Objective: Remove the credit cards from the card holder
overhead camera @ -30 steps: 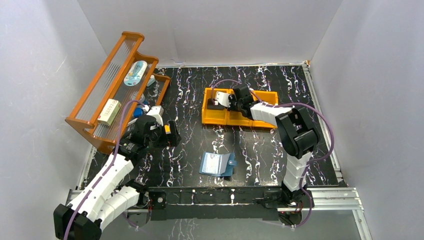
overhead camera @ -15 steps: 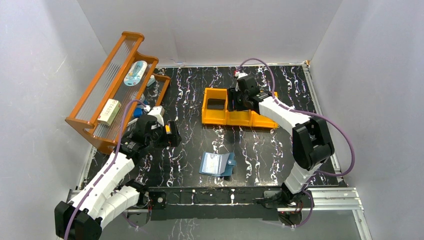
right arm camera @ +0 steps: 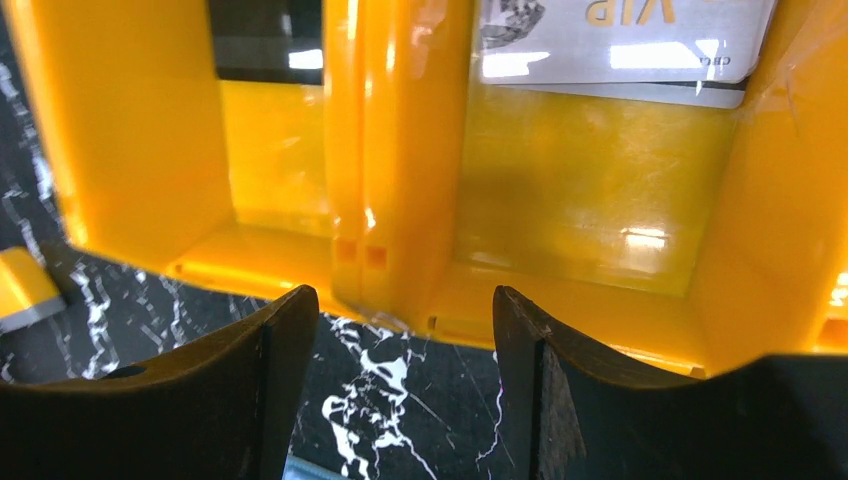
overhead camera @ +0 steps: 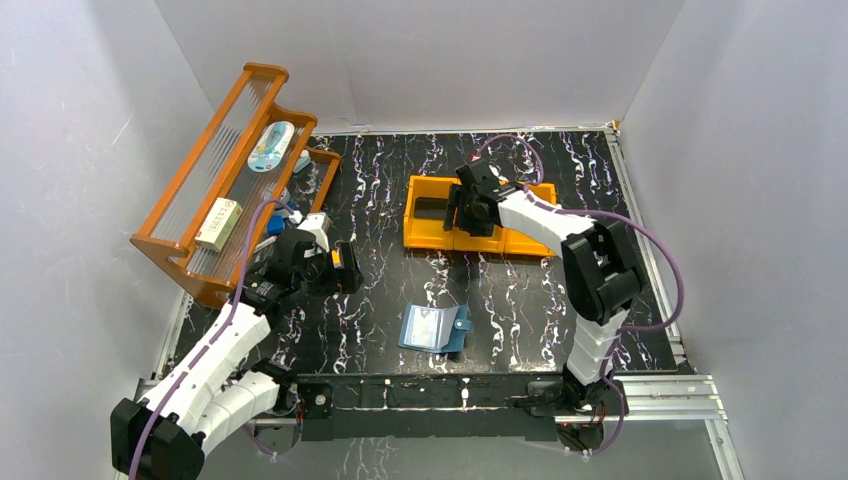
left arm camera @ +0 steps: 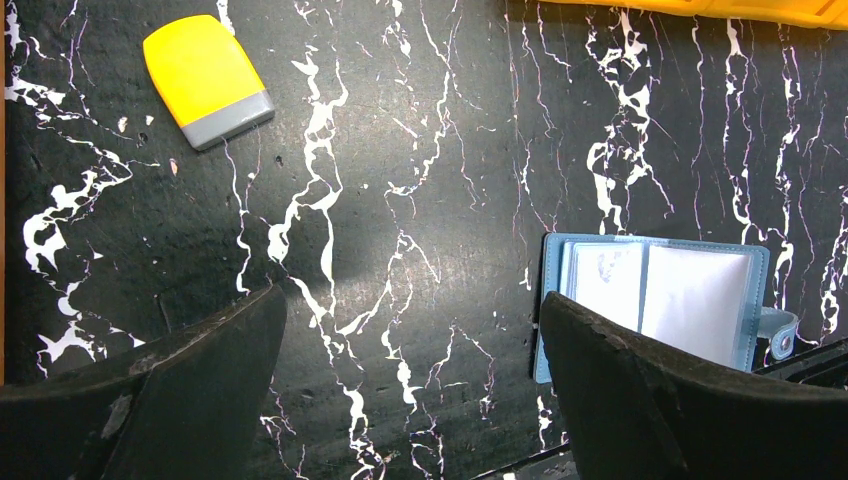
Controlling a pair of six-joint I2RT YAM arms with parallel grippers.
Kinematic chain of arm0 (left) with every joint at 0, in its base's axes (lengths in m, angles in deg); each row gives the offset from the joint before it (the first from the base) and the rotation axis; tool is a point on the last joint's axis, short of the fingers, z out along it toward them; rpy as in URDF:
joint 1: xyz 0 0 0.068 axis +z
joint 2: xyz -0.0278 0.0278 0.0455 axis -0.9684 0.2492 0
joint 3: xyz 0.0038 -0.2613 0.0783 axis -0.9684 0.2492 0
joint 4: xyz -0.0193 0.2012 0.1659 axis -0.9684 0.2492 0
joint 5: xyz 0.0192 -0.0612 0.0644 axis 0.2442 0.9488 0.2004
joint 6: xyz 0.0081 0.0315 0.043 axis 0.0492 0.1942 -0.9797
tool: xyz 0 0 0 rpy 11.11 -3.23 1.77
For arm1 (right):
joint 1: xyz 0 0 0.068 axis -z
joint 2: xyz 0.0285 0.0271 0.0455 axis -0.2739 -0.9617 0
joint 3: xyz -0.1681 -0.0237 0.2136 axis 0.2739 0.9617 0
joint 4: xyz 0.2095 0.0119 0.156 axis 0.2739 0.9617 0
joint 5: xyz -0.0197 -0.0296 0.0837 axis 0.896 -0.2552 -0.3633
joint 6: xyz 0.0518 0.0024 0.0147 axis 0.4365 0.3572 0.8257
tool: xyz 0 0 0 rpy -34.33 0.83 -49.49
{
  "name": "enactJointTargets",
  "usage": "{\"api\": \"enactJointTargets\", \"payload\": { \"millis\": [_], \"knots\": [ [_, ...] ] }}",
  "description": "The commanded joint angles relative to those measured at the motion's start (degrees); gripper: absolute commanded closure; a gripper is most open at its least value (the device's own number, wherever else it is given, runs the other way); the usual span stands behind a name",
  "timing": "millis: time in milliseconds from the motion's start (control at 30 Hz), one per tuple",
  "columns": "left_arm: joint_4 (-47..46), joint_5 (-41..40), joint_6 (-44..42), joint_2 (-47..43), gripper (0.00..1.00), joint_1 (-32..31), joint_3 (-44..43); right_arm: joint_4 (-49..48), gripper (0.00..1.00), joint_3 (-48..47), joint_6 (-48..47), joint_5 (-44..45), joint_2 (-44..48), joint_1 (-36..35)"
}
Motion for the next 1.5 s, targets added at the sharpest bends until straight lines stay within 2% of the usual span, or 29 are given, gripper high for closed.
{"api": "enactJointTargets", "payload": {
  "millis": [0,267,733,1000,1233,1333,1400,1467],
  "knots": [
    [0.34,0.97,-0.72,0.00,0.01,0.17,-0.37,3.24,0.27,-6.17,2.74,5.32,-4.15,-0.74],
    [0.31,1.41,-0.72,0.26,0.02,0.21,-0.40,7.68,0.32,-9.97,2.82,8.39,-8.46,-4.41],
    [0.24,1.82,-0.72,0.34,0.02,0.17,-0.35,9.36,0.33,-5.83,7.67,13.23,-5.12,-13.65],
    [0.34,1.96,-0.81,0.29,0.02,0.17,-0.55,9.07,0.30,-2.26,6.24,12.73,3.80,-14.68],
    [0.66,0.89,-0.66,-0.22,0.02,0.13,-0.67,12.57,0.30,-0.04,6.26,14.04,13.01,-17.12],
    [1.09,-0.49,-0.46,-0.60,0.02,0.21,-0.74,12.29,0.25,2.08,8.64,15.00,17.91,-17.82],
    [1.13,-0.84,-0.37,-1.05,0.02,0.17,-0.73,7.70,0.17,6.24,10.35,13.29,22.20,-17.72],
    [1.13,-1.15,-0.28,-1.25,0.02,0.17,-0.69,2.93,0.03,11.15,14.77,11.75,26.54,-17.62]
  ]
}}
